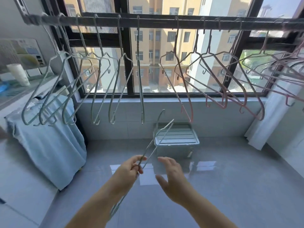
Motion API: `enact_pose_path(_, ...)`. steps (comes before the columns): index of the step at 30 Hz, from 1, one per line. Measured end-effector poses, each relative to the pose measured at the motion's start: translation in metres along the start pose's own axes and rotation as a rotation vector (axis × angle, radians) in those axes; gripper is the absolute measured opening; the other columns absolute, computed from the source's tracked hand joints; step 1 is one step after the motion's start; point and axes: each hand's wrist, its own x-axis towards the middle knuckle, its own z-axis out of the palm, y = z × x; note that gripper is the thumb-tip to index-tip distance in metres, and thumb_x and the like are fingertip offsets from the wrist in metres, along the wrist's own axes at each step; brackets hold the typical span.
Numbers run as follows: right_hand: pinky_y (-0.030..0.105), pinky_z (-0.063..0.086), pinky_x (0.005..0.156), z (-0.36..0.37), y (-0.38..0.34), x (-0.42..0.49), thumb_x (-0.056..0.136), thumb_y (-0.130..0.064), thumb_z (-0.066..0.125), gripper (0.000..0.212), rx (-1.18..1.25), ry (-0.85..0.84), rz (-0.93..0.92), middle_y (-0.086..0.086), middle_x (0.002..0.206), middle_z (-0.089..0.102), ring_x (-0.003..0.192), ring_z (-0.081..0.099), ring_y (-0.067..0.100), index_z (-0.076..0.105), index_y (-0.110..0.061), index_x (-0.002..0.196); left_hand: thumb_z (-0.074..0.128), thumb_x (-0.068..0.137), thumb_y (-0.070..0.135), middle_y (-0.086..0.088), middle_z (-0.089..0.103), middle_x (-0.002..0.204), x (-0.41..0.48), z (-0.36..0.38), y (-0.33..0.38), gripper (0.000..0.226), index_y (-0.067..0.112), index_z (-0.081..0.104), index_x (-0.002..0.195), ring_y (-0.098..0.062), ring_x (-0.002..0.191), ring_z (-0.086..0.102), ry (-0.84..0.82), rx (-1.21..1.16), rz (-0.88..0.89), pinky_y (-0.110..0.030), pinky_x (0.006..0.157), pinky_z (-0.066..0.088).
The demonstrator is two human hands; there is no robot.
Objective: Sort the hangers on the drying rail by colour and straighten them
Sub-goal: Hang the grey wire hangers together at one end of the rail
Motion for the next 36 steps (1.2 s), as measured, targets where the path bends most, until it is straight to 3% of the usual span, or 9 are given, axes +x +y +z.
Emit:
enact_pose_path(8, 0.019, 0.035, 0.098, 0.023, -0.036, -0.033, 0.094, -0.037, 0.042, 0.035, 0.252, -0.179, 0.070, -0.004, 0.129, 0.042, 0.122, 0.044, 0.007, 0.044, -0.023, 0.125, 0.024, 0.090, -0.008, -0.002, 0.046, 0.068, 0.024, 0.033, 0.040, 0.041, 0.015, 0.053, 0.108, -0.009, 0.050, 0.034, 0.119, -0.223, -0.083, -0.017, 0.044, 0.030)
enact_pose_path(11, 0.018, 0.036, 0.084, 0.015, -0.036, -0.036, 0.091, -0.034, 0.039, 0.004, 0.270, -0.082, 0.073, -0.006, 0.110, 0.045, 0.108, 0.049, 0.008, 0.039, -0.034, 0.096, 0.022, 0.089, -0.009, -0.001, 0.044, 0.069, 0.030, 0.048, 0.059, 0.041, 0.014, 0.050, 0.107, -0.008, 0.050, 0.034, 0.135, -0.311, -0.093, -0.016, 0.044, 0.031)
enact_pose_path(14, 0.019, 0.036, 0.073, -0.003, -0.032, -0.035, 0.095, -0.026, 0.032, 0.019, 0.224, 0.058, 0.062, -0.008, 0.091, 0.049, 0.084, 0.048, 0.007, 0.030, -0.035, 0.078, 0.023, 0.090, -0.007, -0.001, 0.050, 0.080, 0.030, 0.061, 0.083, 0.041, 0.014, 0.044, 0.118, -0.008, 0.061, 0.045, 0.126, -0.297, -0.043, -0.018, 0.054, 0.035)
enact_pose_path(18, 0.018, 0.041, 0.060, -0.027, -0.033, -0.028, 0.093, -0.035, 0.025, 0.015, 0.185, 0.221, 0.059, -0.007, 0.065, 0.053, 0.064, 0.053, 0.010, 0.029, -0.037, 0.079, 0.028, 0.092, -0.005, -0.004, 0.053, 0.109, 0.023, 0.066, 0.112, 0.030, 0.012, 0.048, 0.107, -0.008, 0.090, 0.059, 0.069, -0.247, 0.093, -0.022, 0.072, 0.049)
enact_pose_path(21, 0.019, 0.042, 0.055, -0.048, -0.038, -0.018, 0.095, -0.032, 0.022, 0.011, 0.121, 0.353, 0.016, -0.005, 0.062, 0.052, 0.055, 0.051, 0.013, 0.031, -0.033, 0.089, 0.034, 0.094, 0.003, 0.002, 0.049, 0.125, 0.015, 0.061, 0.127, 0.045, 0.009, 0.026, 0.137, -0.008, 0.107, 0.054, 0.037, -0.134, 0.192, -0.029, 0.091, 0.048)
enact_pose_path(24, 0.012, 0.043, 0.057, -0.068, -0.049, -0.009, 0.095, -0.032, 0.023, 0.019, 0.106, 0.413, -0.036, -0.001, 0.074, 0.062, 0.056, 0.053, 0.012, 0.039, -0.025, 0.105, 0.037, 0.095, 0.009, 0.007, 0.048, 0.127, 0.012, 0.052, 0.137, 0.055, 0.019, 0.014, 0.143, -0.009, 0.112, 0.051, 0.047, -0.106, 0.261, -0.041, 0.101, 0.040)
enact_pose_path(27, 0.010, 0.042, 0.056, -0.080, -0.061, 0.000, 0.096, -0.030, 0.029, 0.025, 0.070, 0.418, -0.086, -0.002, 0.087, 0.067, 0.064, 0.054, 0.010, 0.037, -0.022, 0.118, 0.040, 0.094, 0.011, 0.018, 0.050, 0.121, 0.009, 0.041, 0.147, 0.048, 0.027, 0.028, 0.138, -0.006, 0.109, 0.053, 0.051, -0.092, 0.342, -0.037, 0.099, 0.043)
enact_pose_path(30, 0.017, 0.038, 0.049, -0.090, -0.074, 0.011, 0.095, -0.031, 0.029, 0.027, 0.079, 0.491, -0.134, -0.002, 0.080, 0.065, 0.066, 0.061, 0.014, 0.039, -0.021, 0.119, 0.044, 0.093, 0.009, 0.021, 0.053, 0.112, 0.008, 0.028, 0.162, 0.040, 0.043, 0.039, 0.114, -0.004, 0.098, 0.059, 0.028, -0.081, 0.423, -0.018, 0.083, 0.049)
enact_pose_path(36, 0.019, 0.030, 0.050, -0.114, -0.101, 0.046, 0.095, -0.022, 0.036, 0.024, 0.084, 0.607, -0.101, 0.002, 0.088, 0.062, 0.089, 0.065, 0.024, 0.042, -0.013, 0.116, 0.047, 0.093, 0.017, 0.017, 0.056, 0.102, 0.022, 0.007, 0.195, 0.053, 0.024, 0.025, 0.140, 0.001, 0.087, 0.055, 0.085, -0.014, 0.446, 0.003, 0.063, 0.038)
